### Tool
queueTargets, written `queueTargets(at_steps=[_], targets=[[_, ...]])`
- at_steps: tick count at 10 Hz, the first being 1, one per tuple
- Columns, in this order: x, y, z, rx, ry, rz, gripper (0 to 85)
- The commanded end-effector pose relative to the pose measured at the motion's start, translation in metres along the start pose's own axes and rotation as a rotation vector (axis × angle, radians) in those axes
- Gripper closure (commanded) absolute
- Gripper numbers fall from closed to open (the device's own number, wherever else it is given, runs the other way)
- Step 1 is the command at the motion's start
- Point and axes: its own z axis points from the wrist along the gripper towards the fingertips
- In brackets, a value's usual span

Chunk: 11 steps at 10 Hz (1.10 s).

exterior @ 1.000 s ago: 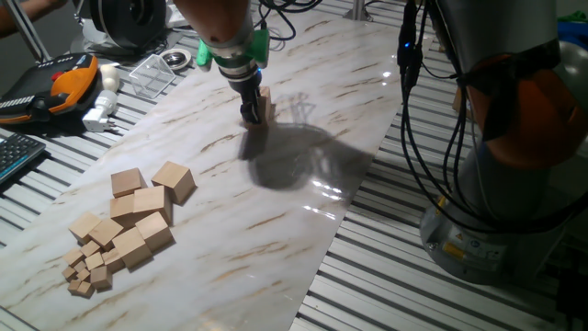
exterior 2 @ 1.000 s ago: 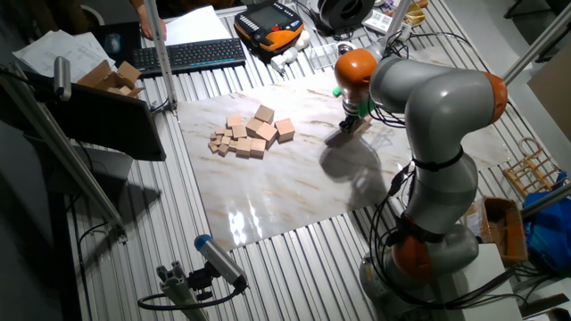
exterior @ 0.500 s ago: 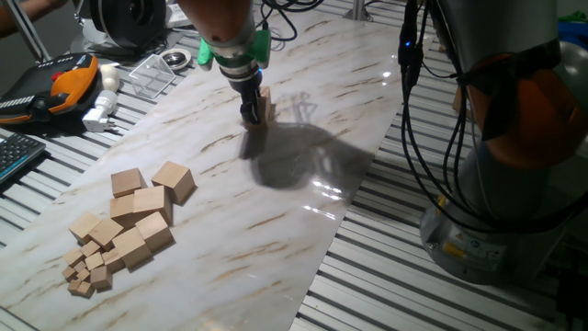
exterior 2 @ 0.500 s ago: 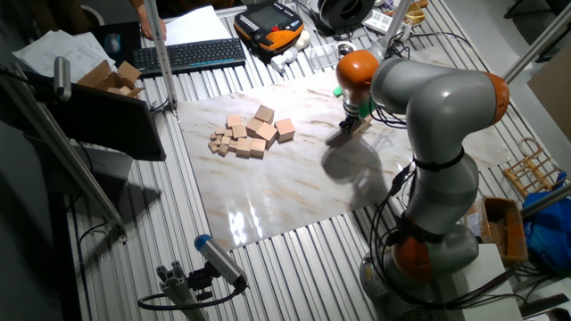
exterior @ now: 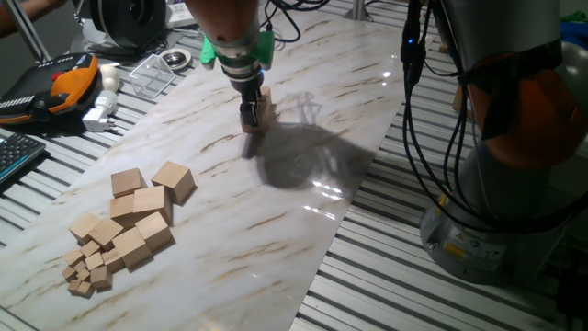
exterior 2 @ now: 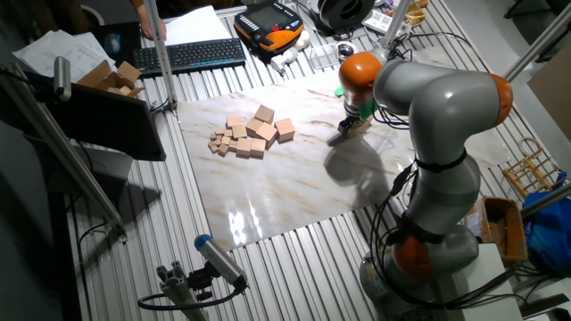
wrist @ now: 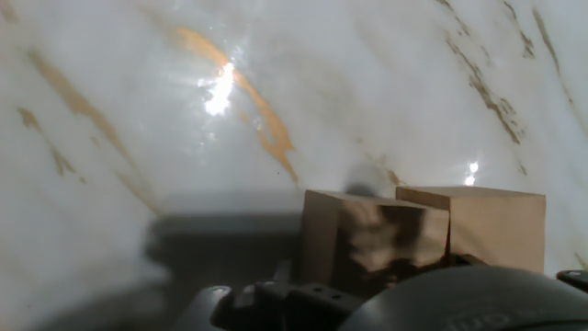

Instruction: Stack the blocks into a cross shape

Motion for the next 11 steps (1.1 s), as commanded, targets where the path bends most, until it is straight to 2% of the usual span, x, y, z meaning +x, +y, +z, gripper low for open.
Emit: queueTargets(at_steps=[1, 2, 3, 4, 5, 6, 7, 8, 10, 11], targets=[[-0.004, 0.002, -0.003, -0.057, 0.020, 0.014, 0.0], [-0.008, 0.006, -0.008, -0.081, 0.041, 0.028, 0.0], [-0.013, 0.012, -0.016, -0.085, 0.067, 0.041, 17.0], [-0.017, 0.018, -0.029, -0.098, 0.099, 0.050, 17.0], [-0.021, 0.026, -0.040, -0.105, 0.129, 0.048, 34.0], [-0.024, 0.035, -0.045, -0.087, 0.145, 0.041, 51.0], [-0.026, 0.042, -0.044, -0.077, 0.165, 0.036, 85.0], [-0.025, 0.045, -0.040, -0.096, 0.176, 0.036, 85.0], [-0.018, 0.050, -0.031, -0.074, 0.147, 0.053, 85.0], [-0.013, 0.054, -0.025, -0.072, 0.136, 0.063, 85.0]])
